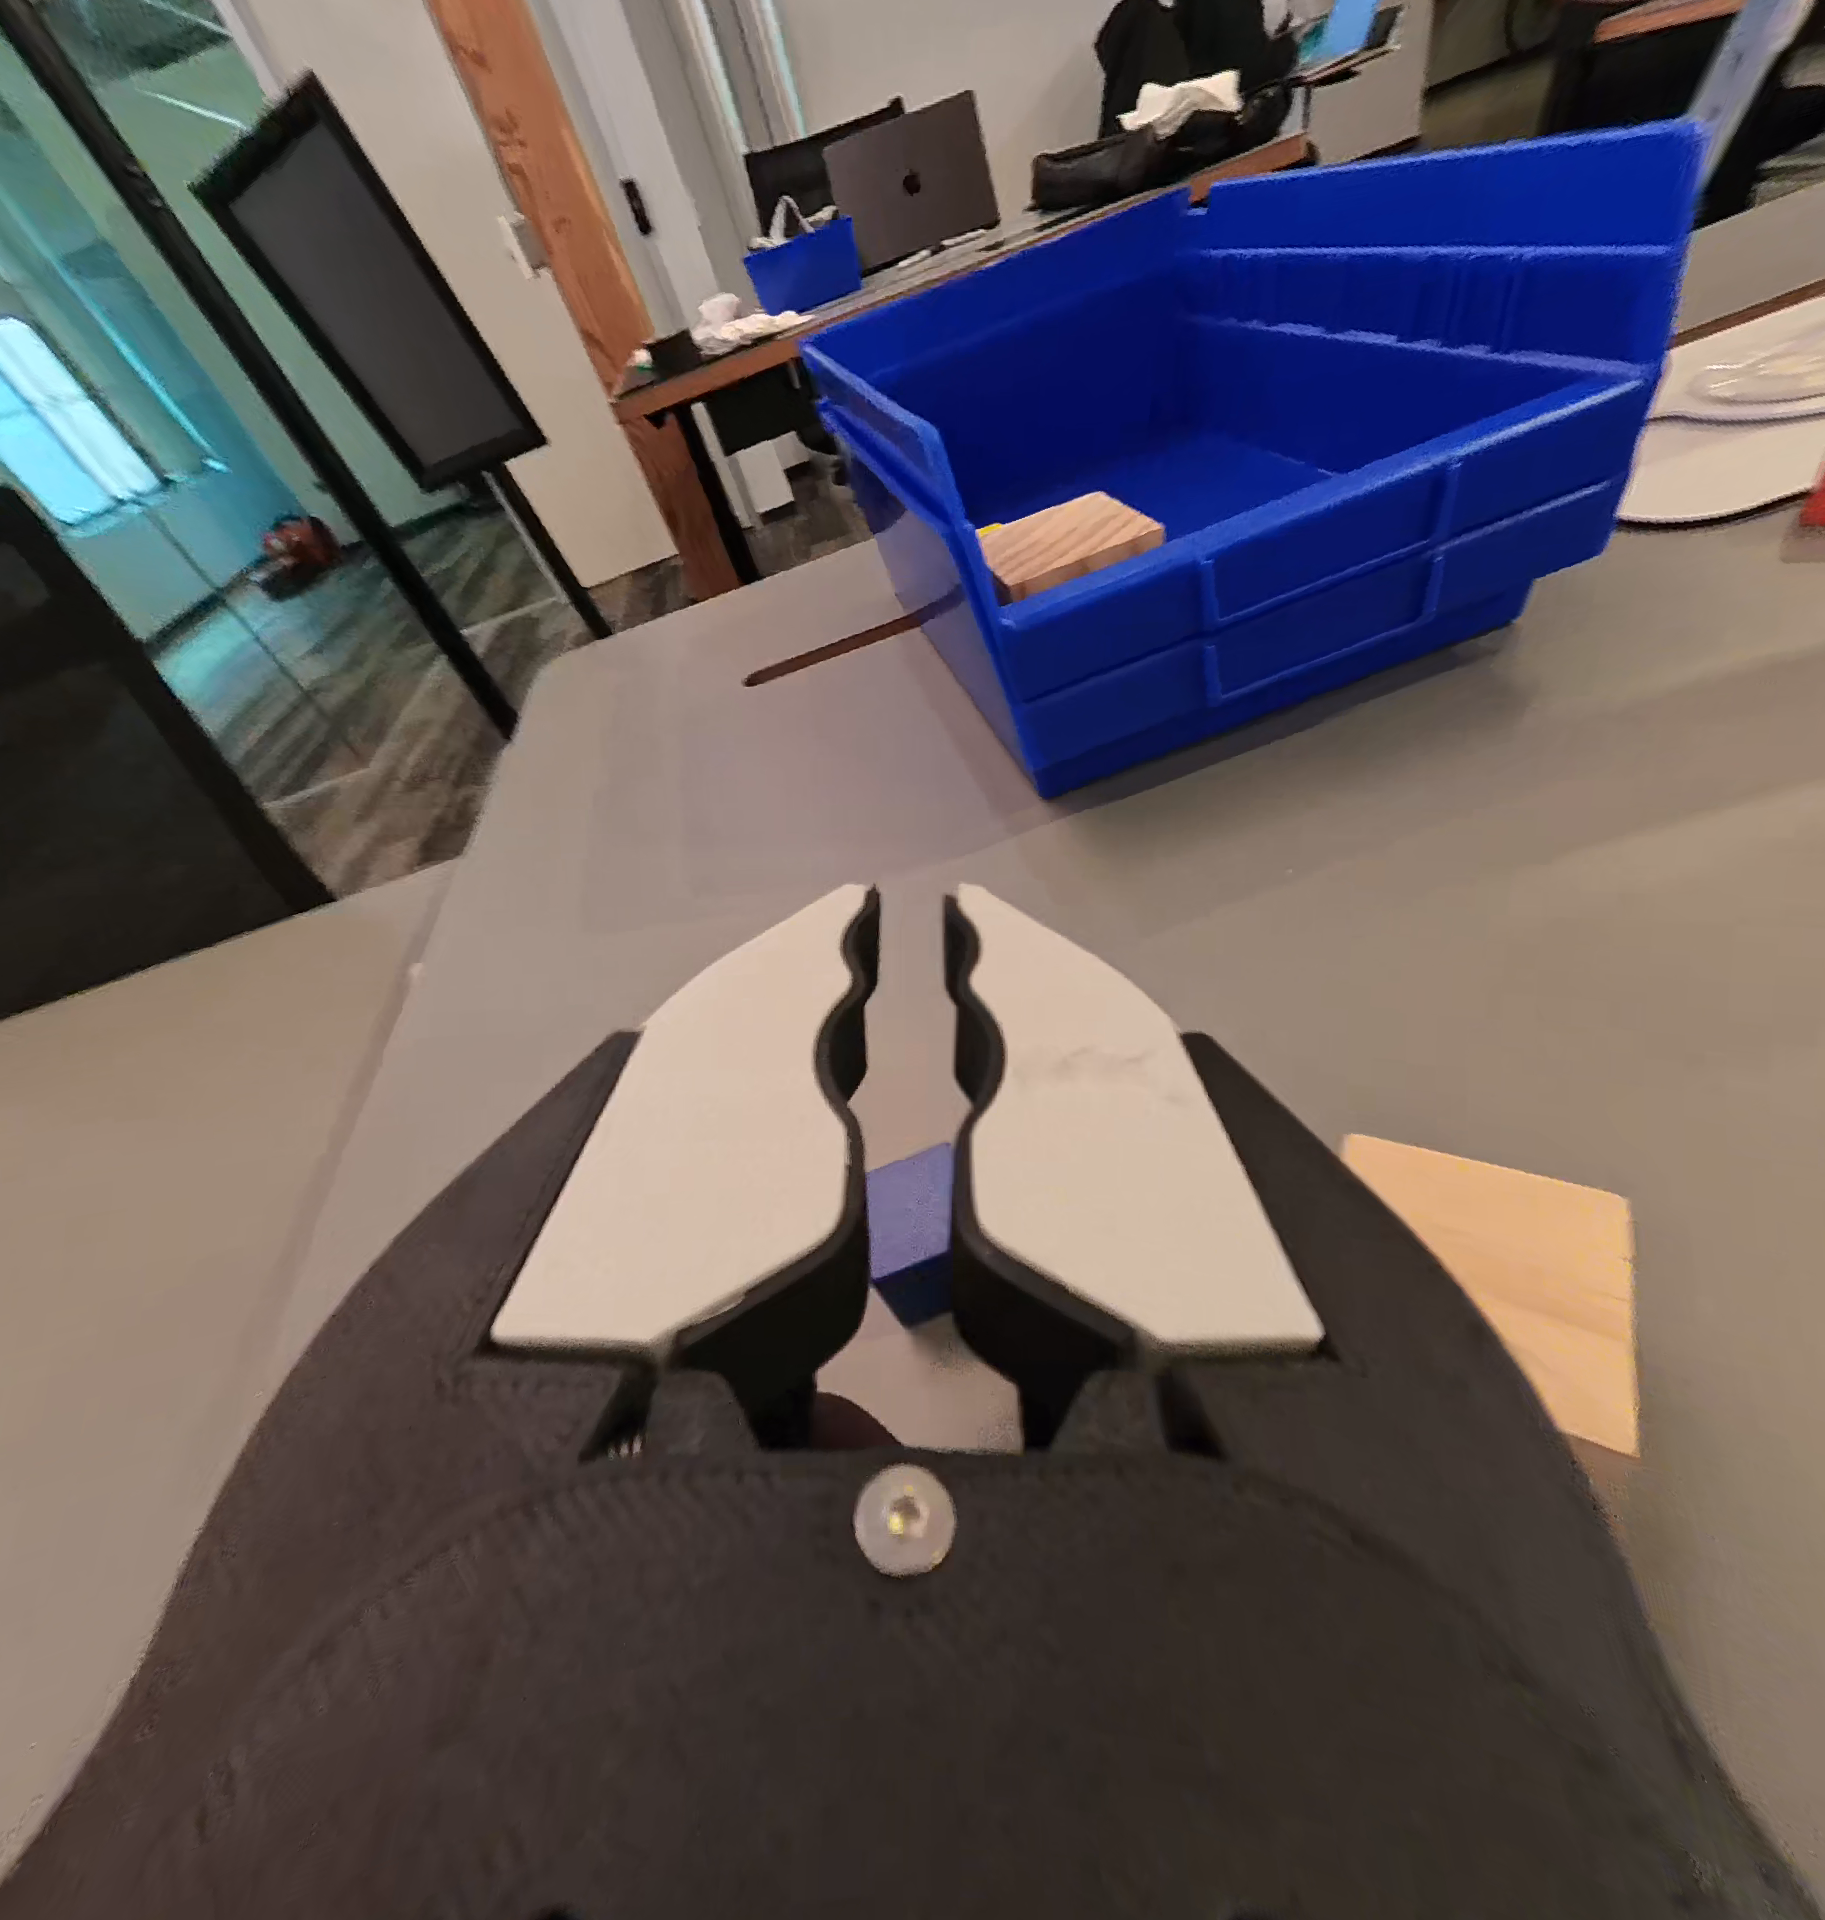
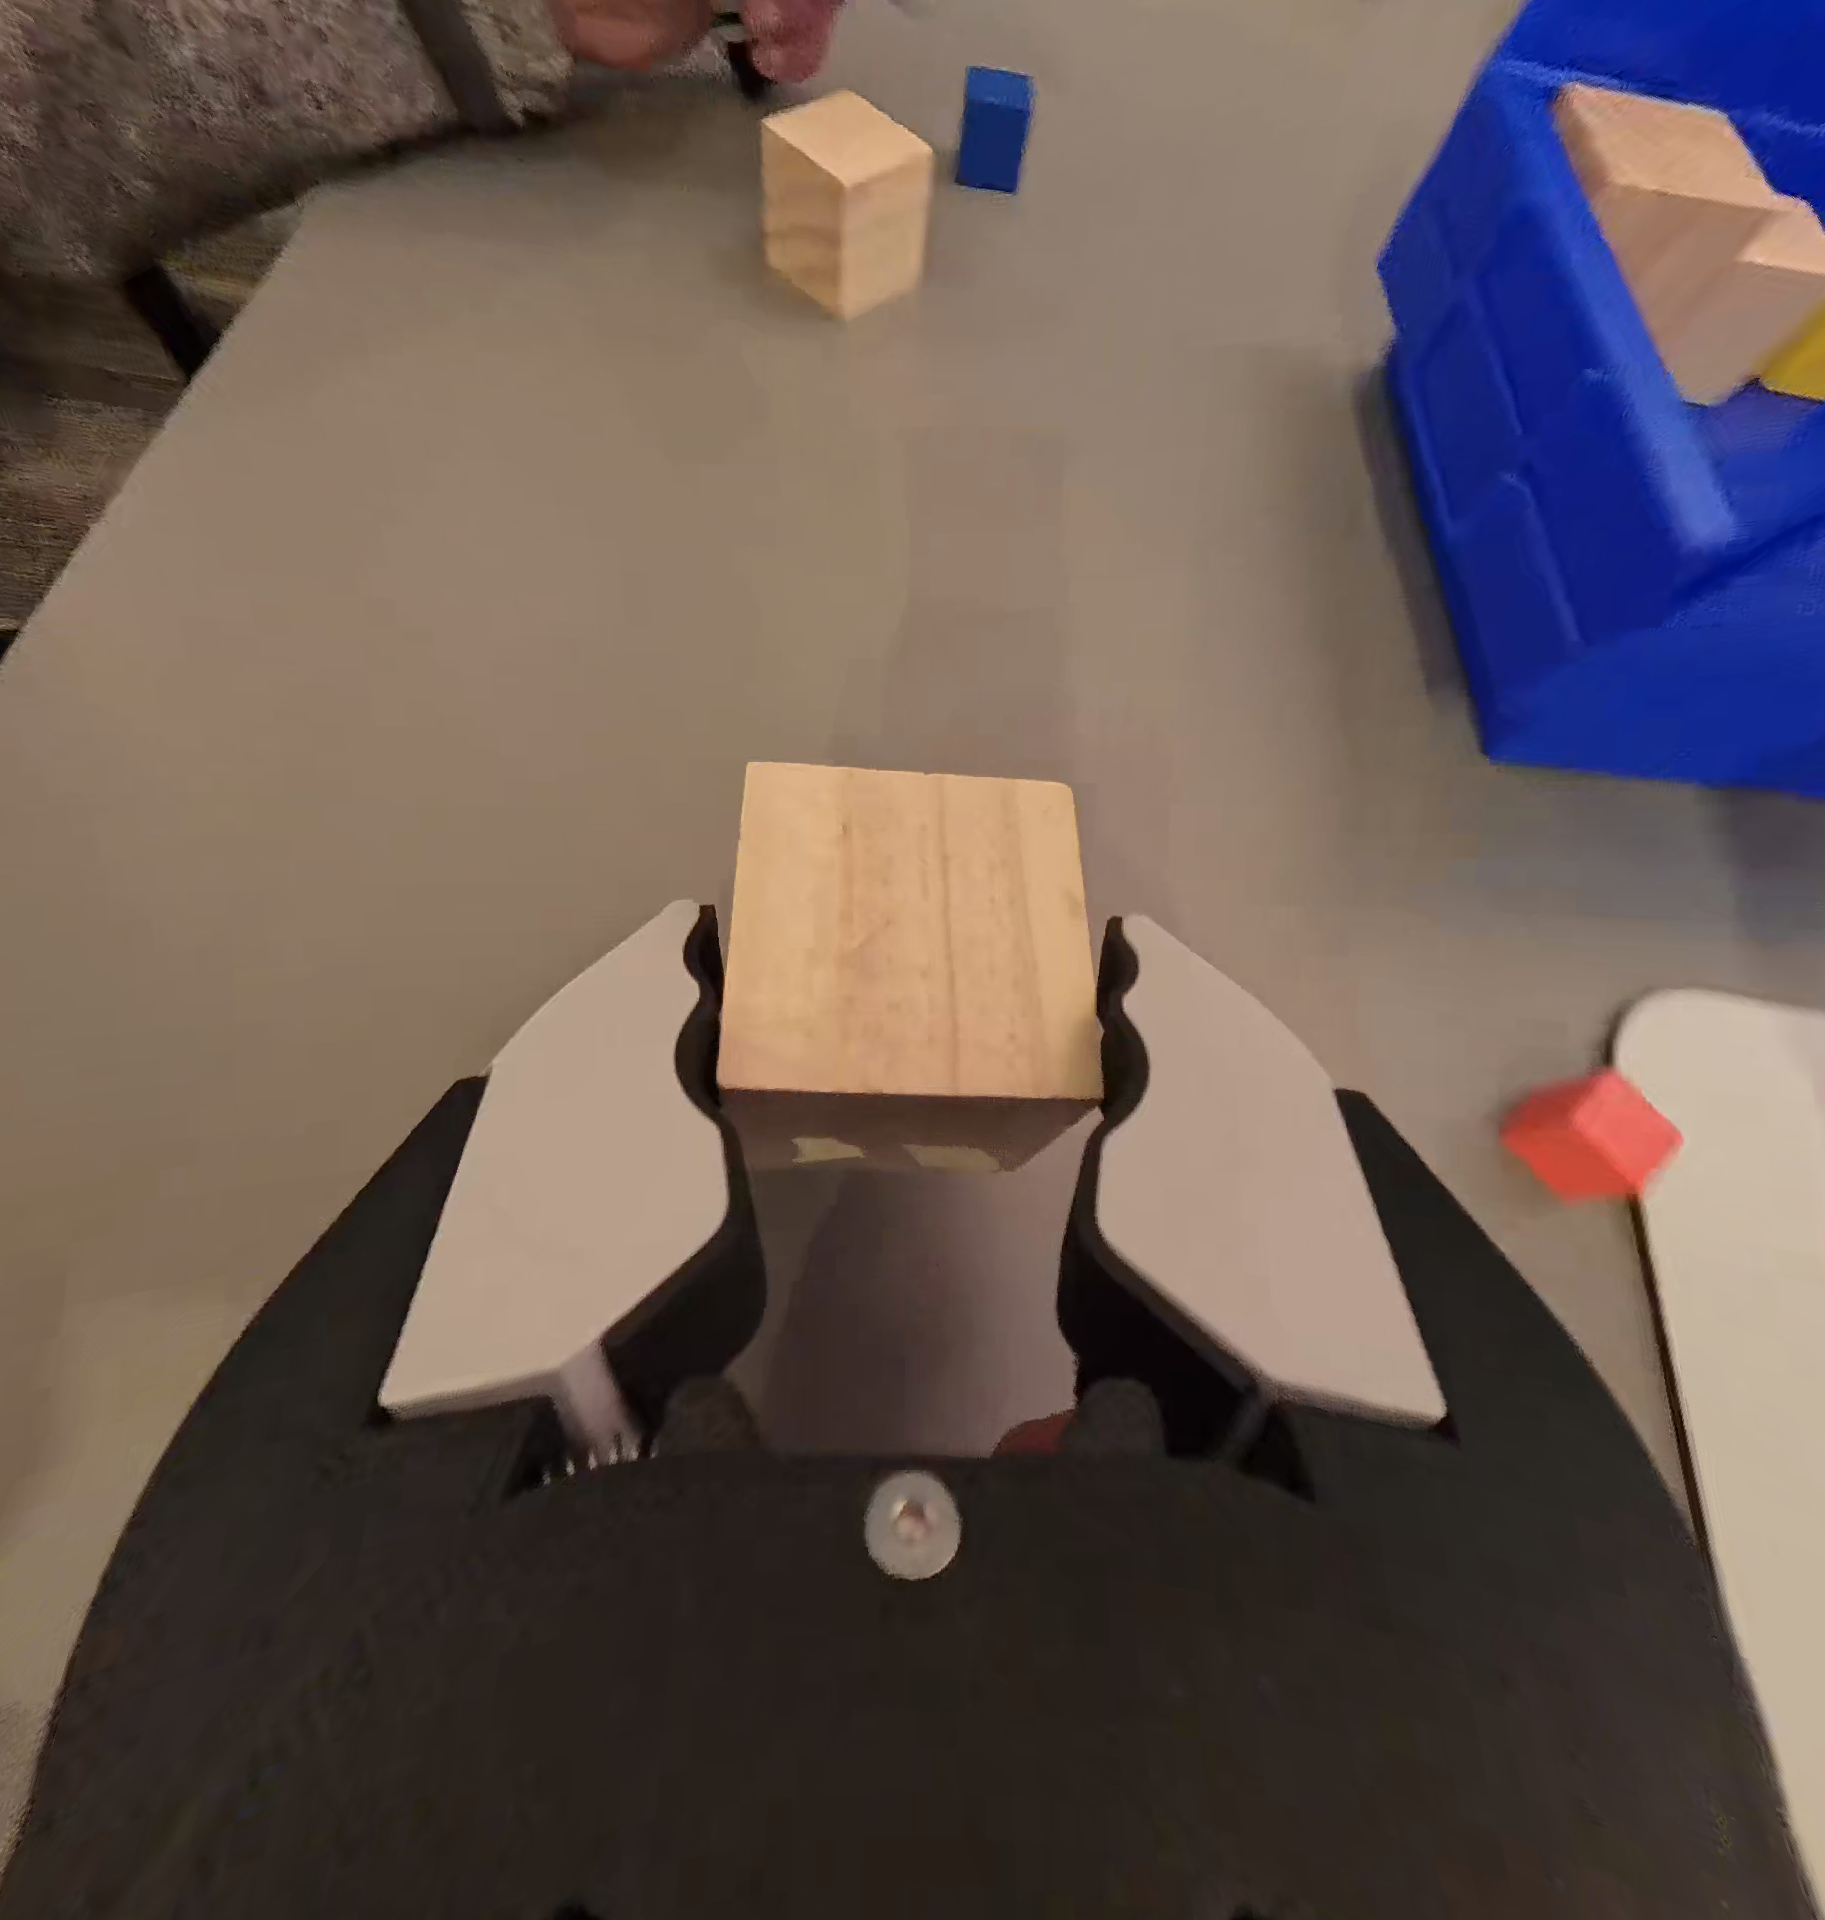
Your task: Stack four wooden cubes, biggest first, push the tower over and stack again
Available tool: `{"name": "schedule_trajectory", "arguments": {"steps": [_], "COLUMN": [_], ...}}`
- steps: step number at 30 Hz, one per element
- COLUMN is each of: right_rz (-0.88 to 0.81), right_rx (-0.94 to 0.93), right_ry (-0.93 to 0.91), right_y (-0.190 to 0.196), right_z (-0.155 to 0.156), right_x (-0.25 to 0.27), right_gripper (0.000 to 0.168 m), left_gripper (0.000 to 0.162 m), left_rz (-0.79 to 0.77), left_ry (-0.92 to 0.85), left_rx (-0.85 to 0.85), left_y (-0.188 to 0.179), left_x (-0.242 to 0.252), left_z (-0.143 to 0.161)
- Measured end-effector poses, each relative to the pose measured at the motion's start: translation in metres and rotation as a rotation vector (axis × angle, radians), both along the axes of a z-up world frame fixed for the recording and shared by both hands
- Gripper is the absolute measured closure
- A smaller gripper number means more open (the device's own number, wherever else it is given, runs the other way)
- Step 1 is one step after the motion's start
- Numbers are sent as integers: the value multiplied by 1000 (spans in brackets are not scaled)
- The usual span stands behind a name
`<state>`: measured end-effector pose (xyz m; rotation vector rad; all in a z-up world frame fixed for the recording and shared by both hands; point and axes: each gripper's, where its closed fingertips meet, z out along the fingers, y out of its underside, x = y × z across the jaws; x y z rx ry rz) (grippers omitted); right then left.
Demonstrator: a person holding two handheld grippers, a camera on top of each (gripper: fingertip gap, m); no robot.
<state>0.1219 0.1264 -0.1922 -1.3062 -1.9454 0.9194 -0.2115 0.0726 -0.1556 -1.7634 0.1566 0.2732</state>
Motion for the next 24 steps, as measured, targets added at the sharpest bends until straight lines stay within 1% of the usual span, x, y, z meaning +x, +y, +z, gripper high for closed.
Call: {"name": "schedule_trajectory", "arguments": {"steps": [3, 5, 6, 7, 9, 11, 12, 13, 15, 16, 18, 21, 24], "right_rz": [-17, -12, -10, -10, -6, -6, -12, -13, -8, -9, -17, -32, -18], "right_rx": [-5, 8, 19, 22, 26, 24, 21, 17, 3, -2, -8, -13, -8], "right_ry": [-42, -84, -83, -85, -85, -71, -66, -62, -51, -40, -38, -28, -36], "right_y": [6, 7, 6, 6, 6, 6, 8, 9, 10, 12, 17, 26, 33], "right_z": [-14, -29, -32, -32, -32, -31, -30, -28, -26, -24, -24, -22, -23], "right_x": [16, 20, 19, 18, 18, 19, 19, 21, 25, 26, 31, 39, 51], "right_gripper": [97, 97, 97, 97, 97, 96, 86, 81, 87, 88, 91, 93, 96], "left_gripper": [135, 124, 119, 120, 109, 93, 90, 89, 90, 95, 114, 115, 116], "left_rz": [-66, -130, -194, -271, -391, -434, -449, -467, -472, -481, -476, -502, -556], "left_ry": [-78, -98, -97, -90, -65, -41, -26, -27, -18, -22, 10, 18, 22], "left_rx": [11, -24, -62, -115, -230, -321, -358, -407, -462, -490, -561, -569, -522], "left_y": [-5, -12, -16, -23, -35, -43, -45, -48, -49, -48, -46, -41, -31], "left_x": [6, 15, 24, 37, 59, 70, 73, 76, 78, 80, 81, 90, 111], "left_z": [4, 4, 2, -2, -11, -21, -27, -35, -49, -57, -75, -76, -65]}}
